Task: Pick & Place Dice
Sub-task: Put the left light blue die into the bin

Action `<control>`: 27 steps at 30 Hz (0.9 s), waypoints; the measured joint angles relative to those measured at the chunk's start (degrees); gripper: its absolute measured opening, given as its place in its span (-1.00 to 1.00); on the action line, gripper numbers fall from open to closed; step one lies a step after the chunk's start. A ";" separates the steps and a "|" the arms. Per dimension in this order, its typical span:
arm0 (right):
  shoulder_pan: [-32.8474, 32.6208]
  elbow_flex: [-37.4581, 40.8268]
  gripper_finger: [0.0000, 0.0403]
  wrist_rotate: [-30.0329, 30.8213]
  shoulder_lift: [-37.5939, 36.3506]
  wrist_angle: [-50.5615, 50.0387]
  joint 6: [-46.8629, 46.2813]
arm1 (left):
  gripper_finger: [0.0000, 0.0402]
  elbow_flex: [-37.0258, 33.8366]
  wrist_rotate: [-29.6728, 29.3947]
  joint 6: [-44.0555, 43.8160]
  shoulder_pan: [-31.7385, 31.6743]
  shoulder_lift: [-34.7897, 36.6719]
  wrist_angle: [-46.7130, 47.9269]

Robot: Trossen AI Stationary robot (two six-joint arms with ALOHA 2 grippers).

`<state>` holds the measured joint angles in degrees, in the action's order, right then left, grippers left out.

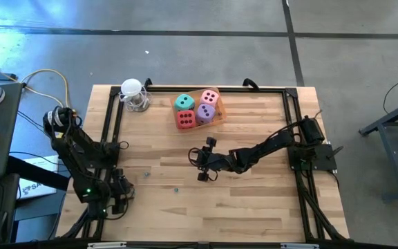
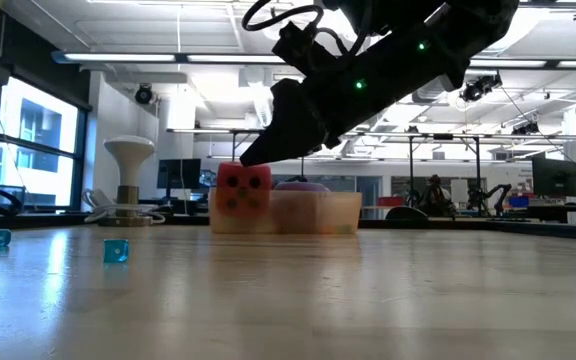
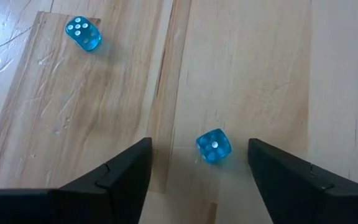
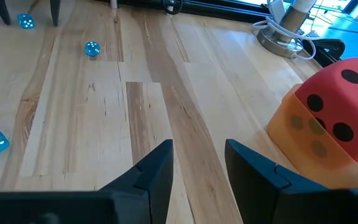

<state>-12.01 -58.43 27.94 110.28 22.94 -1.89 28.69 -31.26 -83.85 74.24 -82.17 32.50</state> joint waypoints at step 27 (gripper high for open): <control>0.00 0.00 -0.32 -0.02 -0.02 0.00 0.02 | -0.79 -0.09 -0.63 1.59 -1.49 0.13 0.81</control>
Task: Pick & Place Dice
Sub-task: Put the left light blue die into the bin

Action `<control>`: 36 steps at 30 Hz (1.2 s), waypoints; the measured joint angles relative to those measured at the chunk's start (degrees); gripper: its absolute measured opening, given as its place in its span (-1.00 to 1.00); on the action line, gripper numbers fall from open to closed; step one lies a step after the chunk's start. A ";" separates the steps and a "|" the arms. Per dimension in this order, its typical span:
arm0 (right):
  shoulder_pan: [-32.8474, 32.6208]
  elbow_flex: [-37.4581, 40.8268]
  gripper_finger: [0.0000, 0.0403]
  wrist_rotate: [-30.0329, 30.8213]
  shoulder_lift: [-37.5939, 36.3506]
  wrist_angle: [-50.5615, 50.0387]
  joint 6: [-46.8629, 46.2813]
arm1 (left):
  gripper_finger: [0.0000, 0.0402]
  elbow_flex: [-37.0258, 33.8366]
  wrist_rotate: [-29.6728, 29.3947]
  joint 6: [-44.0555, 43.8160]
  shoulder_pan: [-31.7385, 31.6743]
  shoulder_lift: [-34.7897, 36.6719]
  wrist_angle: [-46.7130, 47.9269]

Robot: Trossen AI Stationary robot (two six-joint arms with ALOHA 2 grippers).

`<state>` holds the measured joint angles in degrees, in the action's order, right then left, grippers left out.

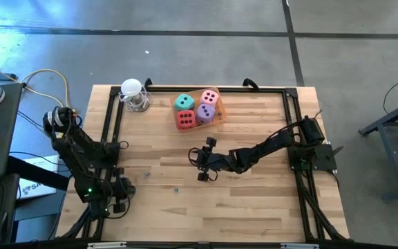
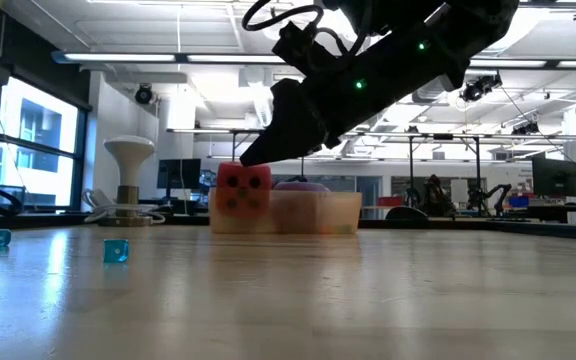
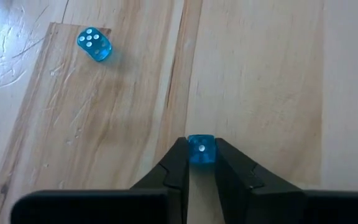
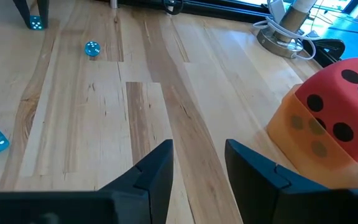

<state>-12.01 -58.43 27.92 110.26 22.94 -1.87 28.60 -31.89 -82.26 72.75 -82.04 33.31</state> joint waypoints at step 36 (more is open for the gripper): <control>-2.66 -0.11 -0.32 0.66 -5.49 -4.13 -7.39 | -0.72 5.48 34.97 93.92 -98.20 23.07 -30.50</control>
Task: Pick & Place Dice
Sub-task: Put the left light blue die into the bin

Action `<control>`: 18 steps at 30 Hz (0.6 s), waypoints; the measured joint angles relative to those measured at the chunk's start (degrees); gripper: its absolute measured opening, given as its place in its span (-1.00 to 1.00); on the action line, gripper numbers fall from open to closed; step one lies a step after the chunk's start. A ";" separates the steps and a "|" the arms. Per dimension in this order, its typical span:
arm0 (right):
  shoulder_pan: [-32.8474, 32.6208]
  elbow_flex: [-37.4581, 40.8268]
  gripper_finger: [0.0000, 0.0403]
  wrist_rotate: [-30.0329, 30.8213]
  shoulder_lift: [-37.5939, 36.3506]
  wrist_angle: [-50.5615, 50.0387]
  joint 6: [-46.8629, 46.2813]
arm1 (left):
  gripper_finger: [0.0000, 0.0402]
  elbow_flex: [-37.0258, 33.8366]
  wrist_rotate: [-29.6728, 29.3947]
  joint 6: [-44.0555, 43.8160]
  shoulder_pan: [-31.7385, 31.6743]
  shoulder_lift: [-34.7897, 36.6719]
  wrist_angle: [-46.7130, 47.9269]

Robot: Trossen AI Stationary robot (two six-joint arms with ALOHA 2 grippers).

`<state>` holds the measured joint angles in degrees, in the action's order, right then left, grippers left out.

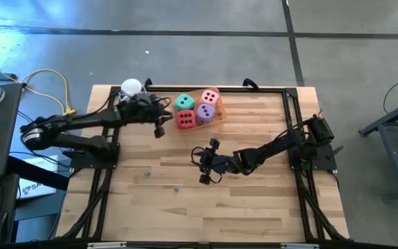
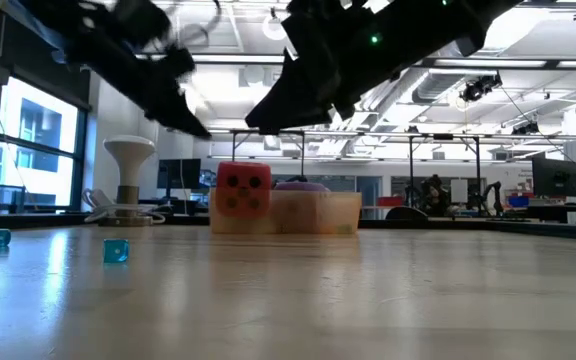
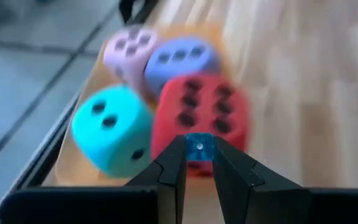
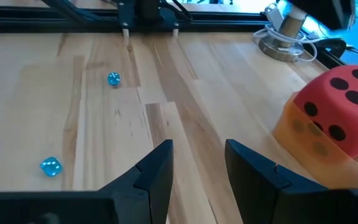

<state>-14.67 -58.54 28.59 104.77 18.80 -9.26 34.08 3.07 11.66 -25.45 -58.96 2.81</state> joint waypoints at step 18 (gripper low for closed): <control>0.04 0.11 -0.32 -0.14 0.00 -3.17 0.00 | -0.72 9.90 -6.45 3.01 -4.86 -21.45 1.98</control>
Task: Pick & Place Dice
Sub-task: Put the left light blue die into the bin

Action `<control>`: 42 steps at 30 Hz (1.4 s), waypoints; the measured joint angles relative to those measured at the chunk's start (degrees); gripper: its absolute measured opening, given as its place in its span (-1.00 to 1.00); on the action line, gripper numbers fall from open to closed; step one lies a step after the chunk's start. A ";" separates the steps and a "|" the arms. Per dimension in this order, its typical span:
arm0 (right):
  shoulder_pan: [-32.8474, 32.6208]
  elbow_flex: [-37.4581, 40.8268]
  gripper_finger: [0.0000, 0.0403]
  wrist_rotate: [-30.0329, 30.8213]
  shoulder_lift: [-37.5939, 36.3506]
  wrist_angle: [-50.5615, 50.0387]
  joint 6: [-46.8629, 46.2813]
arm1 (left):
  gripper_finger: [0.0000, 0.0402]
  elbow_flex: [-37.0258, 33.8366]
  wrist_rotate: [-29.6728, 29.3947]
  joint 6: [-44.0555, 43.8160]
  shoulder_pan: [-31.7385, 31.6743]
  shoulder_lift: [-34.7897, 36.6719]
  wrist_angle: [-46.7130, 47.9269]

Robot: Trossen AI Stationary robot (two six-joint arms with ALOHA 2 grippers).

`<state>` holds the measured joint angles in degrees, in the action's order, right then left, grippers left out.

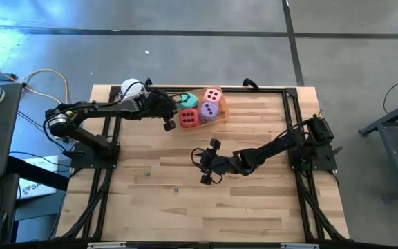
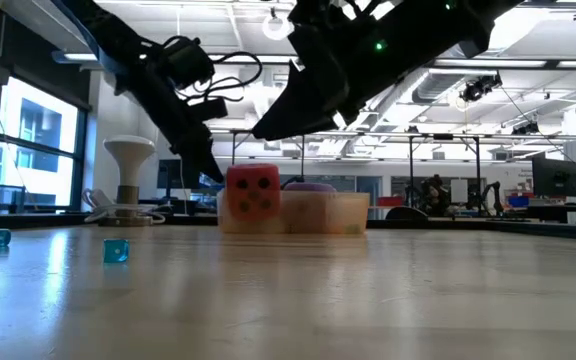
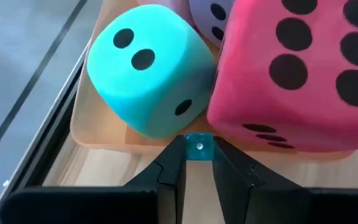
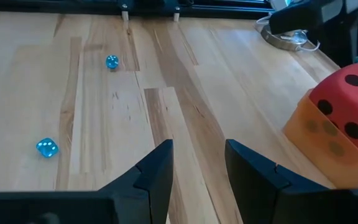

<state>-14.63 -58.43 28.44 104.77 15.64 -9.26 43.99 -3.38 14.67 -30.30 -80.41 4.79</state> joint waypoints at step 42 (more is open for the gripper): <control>-0.66 0.00 -0.32 -2.69 0.00 -3.04 -4.57 | -0.66 0.24 -1.73 -8.21 -0.35 -5.19 -6.63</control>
<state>-15.29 -58.43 25.76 104.77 12.59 -13.83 44.23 -5.10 6.46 -30.65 -85.60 -1.84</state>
